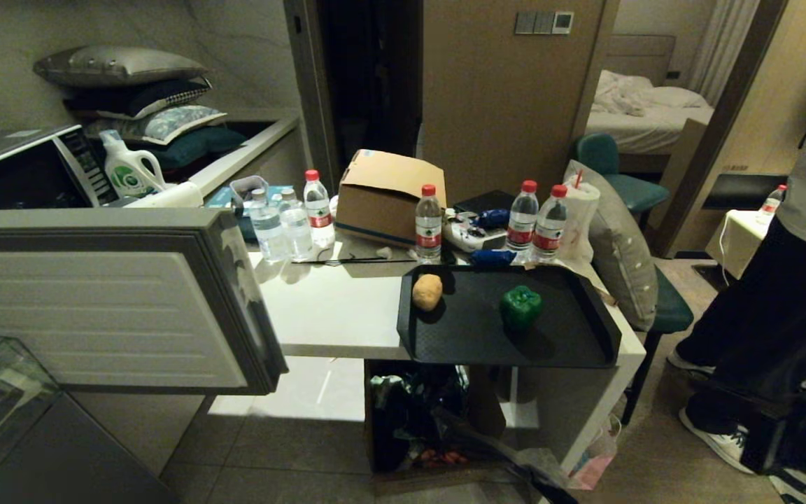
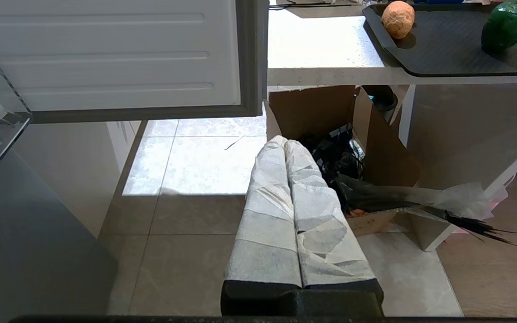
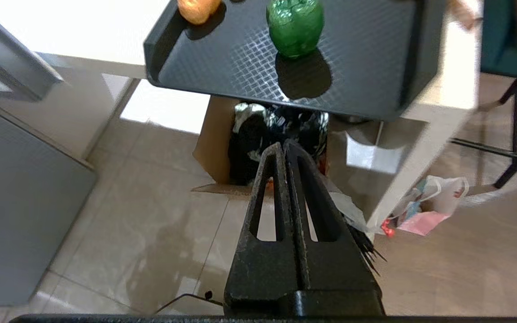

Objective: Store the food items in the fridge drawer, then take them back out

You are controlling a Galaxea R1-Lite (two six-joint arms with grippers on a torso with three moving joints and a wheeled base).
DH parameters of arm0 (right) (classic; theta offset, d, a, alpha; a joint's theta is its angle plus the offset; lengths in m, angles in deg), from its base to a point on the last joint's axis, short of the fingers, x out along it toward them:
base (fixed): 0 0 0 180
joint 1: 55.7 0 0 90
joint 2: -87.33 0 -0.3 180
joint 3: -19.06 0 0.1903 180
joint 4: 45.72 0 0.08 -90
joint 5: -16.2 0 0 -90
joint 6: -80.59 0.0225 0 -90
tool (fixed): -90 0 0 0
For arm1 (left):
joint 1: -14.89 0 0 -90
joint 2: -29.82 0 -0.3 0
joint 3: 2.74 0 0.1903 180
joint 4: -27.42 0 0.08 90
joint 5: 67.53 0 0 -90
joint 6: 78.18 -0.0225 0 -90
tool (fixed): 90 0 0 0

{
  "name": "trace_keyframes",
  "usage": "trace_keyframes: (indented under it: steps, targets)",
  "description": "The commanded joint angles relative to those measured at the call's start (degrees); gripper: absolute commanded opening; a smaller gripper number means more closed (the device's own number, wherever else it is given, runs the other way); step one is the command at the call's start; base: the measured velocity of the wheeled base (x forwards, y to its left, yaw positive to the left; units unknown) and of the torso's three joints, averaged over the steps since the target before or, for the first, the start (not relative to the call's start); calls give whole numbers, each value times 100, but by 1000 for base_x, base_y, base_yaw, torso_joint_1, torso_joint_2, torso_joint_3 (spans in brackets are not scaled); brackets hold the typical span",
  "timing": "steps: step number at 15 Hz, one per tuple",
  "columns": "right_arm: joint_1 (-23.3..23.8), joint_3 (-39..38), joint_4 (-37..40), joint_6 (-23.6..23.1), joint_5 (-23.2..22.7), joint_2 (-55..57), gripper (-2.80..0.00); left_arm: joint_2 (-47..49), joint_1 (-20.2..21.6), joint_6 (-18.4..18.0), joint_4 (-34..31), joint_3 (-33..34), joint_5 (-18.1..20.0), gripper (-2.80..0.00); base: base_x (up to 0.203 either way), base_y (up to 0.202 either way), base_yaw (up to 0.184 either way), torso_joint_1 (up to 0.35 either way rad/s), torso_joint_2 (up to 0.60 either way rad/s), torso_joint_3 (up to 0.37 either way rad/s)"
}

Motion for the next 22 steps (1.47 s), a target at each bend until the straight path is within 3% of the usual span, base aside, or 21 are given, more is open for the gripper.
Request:
trace_keyframes:
  steps: [1, 4, 5, 14, 22]
  targets:
    - [-89, 169, -793, -11, 73, 1664, -280, 9, 0, 2, -2, -1, -2, -280, 0, 0, 0, 0, 0, 0]
    - [-273, 591, -1159, -182, 294, 2505, -280, 9, 0, 2, -2, -1, -2, -280, 0, 0, 0, 0, 0, 0]
    - [-340, 791, -1193, -231, 320, 2656, 0, 9, 0, 2, -2, -1, -2, -280, 0, 0, 0, 0, 0, 0]
    - [-392, 1844, -1219, -242, 541, 3757, 0, 9, 0, 2, -2, -1, -2, -280, 0, 0, 0, 0, 0, 0]
    - [-208, 2559, -1971, -267, 573, 4870, 0, 9, 0, 2, -2, -1, -2, -280, 0, 0, 0, 0, 0, 0]
